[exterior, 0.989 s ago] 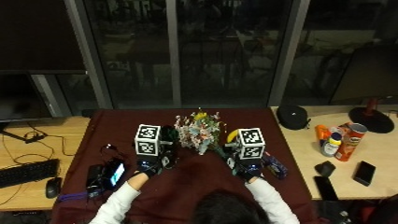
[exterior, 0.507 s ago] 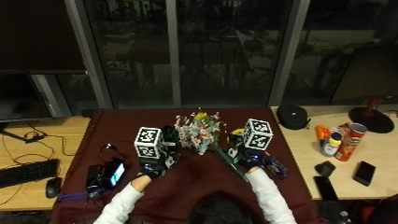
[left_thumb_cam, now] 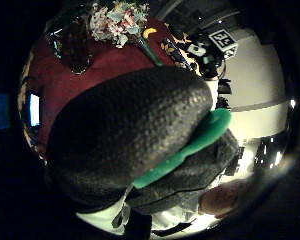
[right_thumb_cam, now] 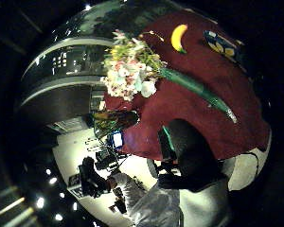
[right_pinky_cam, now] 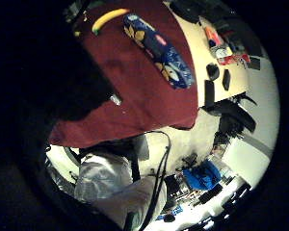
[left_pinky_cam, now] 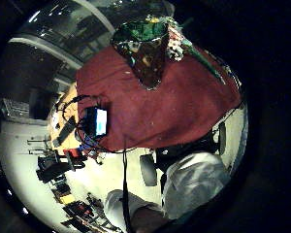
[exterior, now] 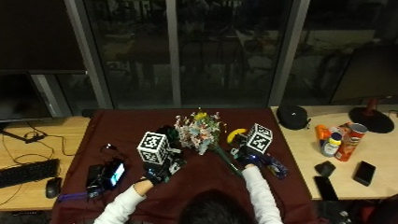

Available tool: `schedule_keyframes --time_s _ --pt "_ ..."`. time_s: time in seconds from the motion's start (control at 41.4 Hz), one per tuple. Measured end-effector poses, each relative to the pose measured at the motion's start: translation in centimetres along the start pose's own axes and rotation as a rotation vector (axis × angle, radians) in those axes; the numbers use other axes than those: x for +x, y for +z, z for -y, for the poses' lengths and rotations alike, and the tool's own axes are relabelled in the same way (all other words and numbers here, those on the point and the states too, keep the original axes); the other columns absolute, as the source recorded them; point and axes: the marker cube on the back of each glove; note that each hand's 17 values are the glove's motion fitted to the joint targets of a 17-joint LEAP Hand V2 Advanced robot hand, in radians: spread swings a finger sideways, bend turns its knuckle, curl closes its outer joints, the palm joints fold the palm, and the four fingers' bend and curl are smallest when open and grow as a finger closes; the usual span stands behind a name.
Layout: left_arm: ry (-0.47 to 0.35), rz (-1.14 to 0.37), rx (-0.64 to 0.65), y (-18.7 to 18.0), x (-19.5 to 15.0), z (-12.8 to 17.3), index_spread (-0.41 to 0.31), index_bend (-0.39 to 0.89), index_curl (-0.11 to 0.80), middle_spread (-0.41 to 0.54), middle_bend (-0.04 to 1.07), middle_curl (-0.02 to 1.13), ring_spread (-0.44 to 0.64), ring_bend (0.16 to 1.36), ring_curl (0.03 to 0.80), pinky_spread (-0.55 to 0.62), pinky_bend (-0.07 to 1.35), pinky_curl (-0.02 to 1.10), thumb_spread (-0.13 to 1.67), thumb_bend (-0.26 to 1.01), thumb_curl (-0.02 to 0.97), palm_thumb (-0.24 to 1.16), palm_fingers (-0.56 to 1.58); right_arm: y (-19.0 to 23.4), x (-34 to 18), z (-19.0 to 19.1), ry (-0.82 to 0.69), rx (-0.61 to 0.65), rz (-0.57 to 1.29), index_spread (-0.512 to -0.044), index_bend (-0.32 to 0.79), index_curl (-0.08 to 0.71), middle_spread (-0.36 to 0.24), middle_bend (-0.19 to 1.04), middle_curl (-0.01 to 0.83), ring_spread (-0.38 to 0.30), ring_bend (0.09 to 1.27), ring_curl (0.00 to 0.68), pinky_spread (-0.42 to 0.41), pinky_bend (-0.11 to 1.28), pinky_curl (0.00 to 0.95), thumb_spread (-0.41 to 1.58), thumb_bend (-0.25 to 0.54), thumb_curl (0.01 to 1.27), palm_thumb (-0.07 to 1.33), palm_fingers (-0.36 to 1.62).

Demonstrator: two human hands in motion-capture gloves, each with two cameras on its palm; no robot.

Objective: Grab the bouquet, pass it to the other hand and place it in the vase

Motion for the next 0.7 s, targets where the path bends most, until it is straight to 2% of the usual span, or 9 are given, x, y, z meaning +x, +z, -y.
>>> schedule_keyframes --time_s 0.217,0.265,0.362,0.434,0.483,0.603,0.651,0.676,0.7 --pt "0.014 -0.021 -0.033 0.7 -0.3 -0.4 0.068 0.08 0.095 0.176 0.37 0.36 0.23 0.74 0.304 0.21 0.55 0.33 0.97 -0.07 0.152 -0.09 0.19 6.6 1.8 3.6 0.112 -0.106 -0.016 -0.179 0.05 0.046 -0.031 0.35 0.419 -0.136 0.75 0.412 -0.093 0.77 0.404 1.12 0.043 0.32 0.6 0.68" --pt "0.007 -0.023 -0.028 0.7 -0.5 -0.5 0.067 0.08 0.098 0.176 0.37 0.36 0.23 0.74 0.305 0.21 0.55 0.34 0.97 -0.07 0.15 -0.09 0.19 7.5 2.0 3.6 0.134 -0.125 -0.013 -0.182 0.06 0.054 -0.031 0.34 0.421 -0.132 0.74 0.412 -0.089 0.76 0.404 1.12 0.033 0.32 0.6 0.67" --pt "-0.004 -0.03 -0.029 0.6 -1.0 -0.6 0.067 0.08 0.102 0.176 0.37 0.36 0.23 0.75 0.307 0.21 0.56 0.34 0.97 -0.07 0.148 -0.09 0.18 8.1 1.7 1.1 0.2 -0.24 -0.013 -0.184 0.05 0.059 -0.033 0.33 0.423 -0.132 0.74 0.412 -0.086 0.76 0.404 1.12 0.012 0.33 0.61 0.67" --pt "-0.007 -0.029 -0.039 0.5 -1.3 -0.7 0.066 0.08 0.104 0.177 0.37 0.37 0.23 0.75 0.308 0.21 0.56 0.34 0.97 -0.07 0.147 -0.09 0.18 9.1 2.0 1.9 0.167 -0.112 -0.029 -0.185 0.05 0.062 -0.029 0.32 0.425 -0.132 0.74 0.412 -0.085 0.76 0.401 1.12 -0.002 0.34 0.62 0.67" --pt "-0.009 -0.03 -0.044 0.5 -1.6 -0.7 0.066 0.08 0.105 0.176 0.37 0.37 0.23 0.75 0.308 0.21 0.56 0.34 0.97 -0.07 0.146 -0.09 0.18 10.0 2.0 2.2 0.146 -0.076 -0.035 -0.184 0.05 0.063 -0.029 0.32 0.427 -0.132 0.73 0.411 -0.082 0.76 0.402 1.11 -0.01 0.34 0.63 0.67" --pt "0.0 -0.046 -0.03 0.2 -1.9 -0.5 0.066 0.08 0.108 0.176 0.37 0.37 0.24 0.75 0.309 0.21 0.56 0.34 0.97 -0.07 0.144 -0.09 0.18 11.2 1.6 1.1 0.182 -0.112 -0.148 -0.185 0.04 0.065 -0.037 0.34 0.439 -0.155 0.72 0.414 -0.112 0.76 0.407 1.09 -0.005 0.36 0.67 0.69" --pt "0.004 -0.055 -0.017 0.0 -2.0 -0.5 0.065 0.09 0.111 0.176 0.37 0.37 0.23 0.75 0.309 0.21 0.55 0.34 0.97 -0.07 0.145 -0.08 0.18 11.5 1.6 0.5 0.236 -0.129 -0.232 -0.189 0.05 0.071 -0.052 0.34 0.436 -0.166 0.74 0.414 -0.157 0.77 0.402 1.08 0.025 0.37 0.74 0.79" --pt "0.004 -0.058 -0.012 -0.2 -2.0 -0.5 0.062 0.09 0.113 0.176 0.37 0.37 0.23 0.75 0.308 0.21 0.56 0.34 0.97 -0.07 0.145 -0.08 0.19 11.6 1.5 0.2 0.256 -0.152 -0.266 -0.195 0.13 0.097 -0.06 0.3 0.429 -0.179 0.77 0.424 -0.182 0.77 0.401 1.08 0.048 0.38 0.79 0.91" --pt "0.003 -0.061 -0.009 -0.3 -2.0 -0.6 0.059 0.09 0.113 0.176 0.36 0.37 0.23 0.75 0.308 0.2 0.56 0.34 0.97 -0.07 0.145 -0.08 0.19 11.7 1.4 -0.1 0.27 -0.179 -0.294 -0.197 0.11 0.094 -0.063 0.29 0.424 -0.184 0.76 0.412 -0.191 0.76 0.391 1.08 0.046 0.38 0.8 0.92"
